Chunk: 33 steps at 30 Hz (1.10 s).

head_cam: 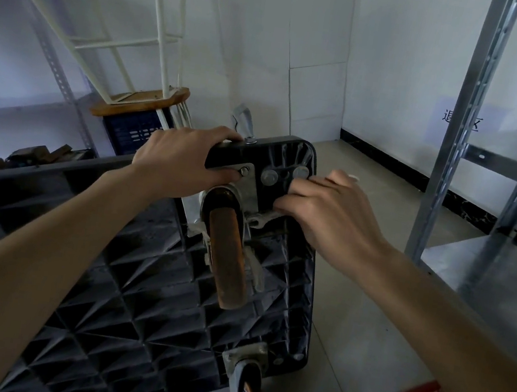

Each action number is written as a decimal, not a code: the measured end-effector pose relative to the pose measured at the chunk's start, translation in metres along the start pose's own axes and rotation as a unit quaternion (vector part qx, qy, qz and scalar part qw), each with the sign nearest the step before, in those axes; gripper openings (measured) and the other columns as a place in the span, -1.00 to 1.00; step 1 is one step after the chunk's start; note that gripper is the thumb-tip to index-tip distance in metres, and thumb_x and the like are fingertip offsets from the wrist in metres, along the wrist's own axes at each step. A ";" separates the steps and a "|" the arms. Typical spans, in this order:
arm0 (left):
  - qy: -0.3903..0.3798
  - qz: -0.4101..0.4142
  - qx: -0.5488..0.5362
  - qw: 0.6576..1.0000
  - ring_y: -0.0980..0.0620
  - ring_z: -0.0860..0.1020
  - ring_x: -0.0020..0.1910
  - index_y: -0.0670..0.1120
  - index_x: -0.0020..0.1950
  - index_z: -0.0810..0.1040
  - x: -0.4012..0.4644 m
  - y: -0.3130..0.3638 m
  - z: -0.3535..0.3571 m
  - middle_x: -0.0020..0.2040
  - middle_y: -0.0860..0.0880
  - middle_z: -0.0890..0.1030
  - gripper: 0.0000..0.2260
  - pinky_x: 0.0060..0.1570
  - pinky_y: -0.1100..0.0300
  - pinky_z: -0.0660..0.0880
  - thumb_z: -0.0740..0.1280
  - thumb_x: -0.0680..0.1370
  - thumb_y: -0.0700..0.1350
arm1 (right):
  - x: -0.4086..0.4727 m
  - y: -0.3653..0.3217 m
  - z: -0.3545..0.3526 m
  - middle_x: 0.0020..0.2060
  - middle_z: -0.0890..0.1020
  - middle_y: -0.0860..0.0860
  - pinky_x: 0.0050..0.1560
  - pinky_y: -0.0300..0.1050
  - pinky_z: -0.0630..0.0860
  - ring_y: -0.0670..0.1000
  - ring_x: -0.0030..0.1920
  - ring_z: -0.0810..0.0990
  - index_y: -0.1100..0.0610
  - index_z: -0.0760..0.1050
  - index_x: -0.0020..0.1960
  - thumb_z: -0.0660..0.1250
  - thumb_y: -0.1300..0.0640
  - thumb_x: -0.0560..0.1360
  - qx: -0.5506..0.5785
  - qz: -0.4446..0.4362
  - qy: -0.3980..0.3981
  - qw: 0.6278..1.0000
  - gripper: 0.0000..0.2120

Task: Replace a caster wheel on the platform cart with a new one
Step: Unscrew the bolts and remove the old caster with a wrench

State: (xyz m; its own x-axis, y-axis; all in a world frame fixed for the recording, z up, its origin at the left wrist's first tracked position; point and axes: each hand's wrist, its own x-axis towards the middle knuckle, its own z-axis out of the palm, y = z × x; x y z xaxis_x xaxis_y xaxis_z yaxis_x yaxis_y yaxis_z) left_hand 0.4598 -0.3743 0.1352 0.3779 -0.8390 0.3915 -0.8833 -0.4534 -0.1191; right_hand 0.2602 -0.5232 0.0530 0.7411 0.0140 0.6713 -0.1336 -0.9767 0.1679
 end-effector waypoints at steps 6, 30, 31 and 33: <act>0.001 -0.002 -0.004 1.000 -0.09 0.61 0.05 0.27 0.43 0.30 -0.001 0.000 0.000 0.13 0.08 0.65 -0.47 -0.12 0.08 0.37 0.31 0.51 0.35 | -0.020 -0.002 0.032 -0.06 0.63 -0.21 -0.06 -0.09 0.31 -0.13 -0.11 0.59 -0.12 0.65 0.10 0.34 0.08 0.61 0.181 0.172 0.025 0.968 -0.84; 0.006 0.002 0.002 1.000 -0.11 0.61 0.07 0.27 0.44 0.30 -0.002 0.000 0.000 0.16 0.07 0.65 -0.47 -0.10 0.09 0.38 0.30 0.51 0.36 | -0.039 -0.032 0.087 -0.10 0.65 -0.23 -0.15 -0.09 0.58 -0.21 -0.11 0.60 -0.13 0.67 0.09 0.37 0.06 0.58 0.356 0.332 0.074 0.870 -0.84; 0.006 0.001 0.001 1.000 -0.11 0.61 0.08 0.27 0.43 0.30 -0.002 0.000 0.000 0.16 0.07 0.65 -0.47 -0.09 0.09 0.38 0.30 0.51 0.36 | -0.042 -0.033 0.088 -0.09 0.65 -0.23 -0.13 -0.08 0.59 -0.21 -0.09 0.61 -0.13 0.67 0.08 0.37 0.07 0.57 0.365 0.335 0.078 0.865 -0.84; 0.006 0.003 0.001 1.000 -0.11 0.61 0.07 0.27 0.43 0.31 -0.002 0.002 0.000 0.15 0.07 0.65 -0.48 -0.10 0.08 0.38 0.30 0.51 0.36 | -0.044 -0.035 0.089 -0.09 0.66 -0.23 -0.11 -0.10 0.59 -0.21 -0.09 0.62 -0.11 0.68 0.06 0.39 0.09 0.57 0.380 0.346 0.088 0.854 -0.84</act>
State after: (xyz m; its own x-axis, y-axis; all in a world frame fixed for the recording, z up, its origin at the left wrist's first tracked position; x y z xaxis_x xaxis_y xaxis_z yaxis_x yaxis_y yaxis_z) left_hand 0.4577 -0.3739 0.1343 0.3687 -0.8379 0.4025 -0.8848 -0.4490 -0.1243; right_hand 0.2912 -0.5087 -0.0465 0.5386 -0.6553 0.5297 0.0158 -0.6207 -0.7839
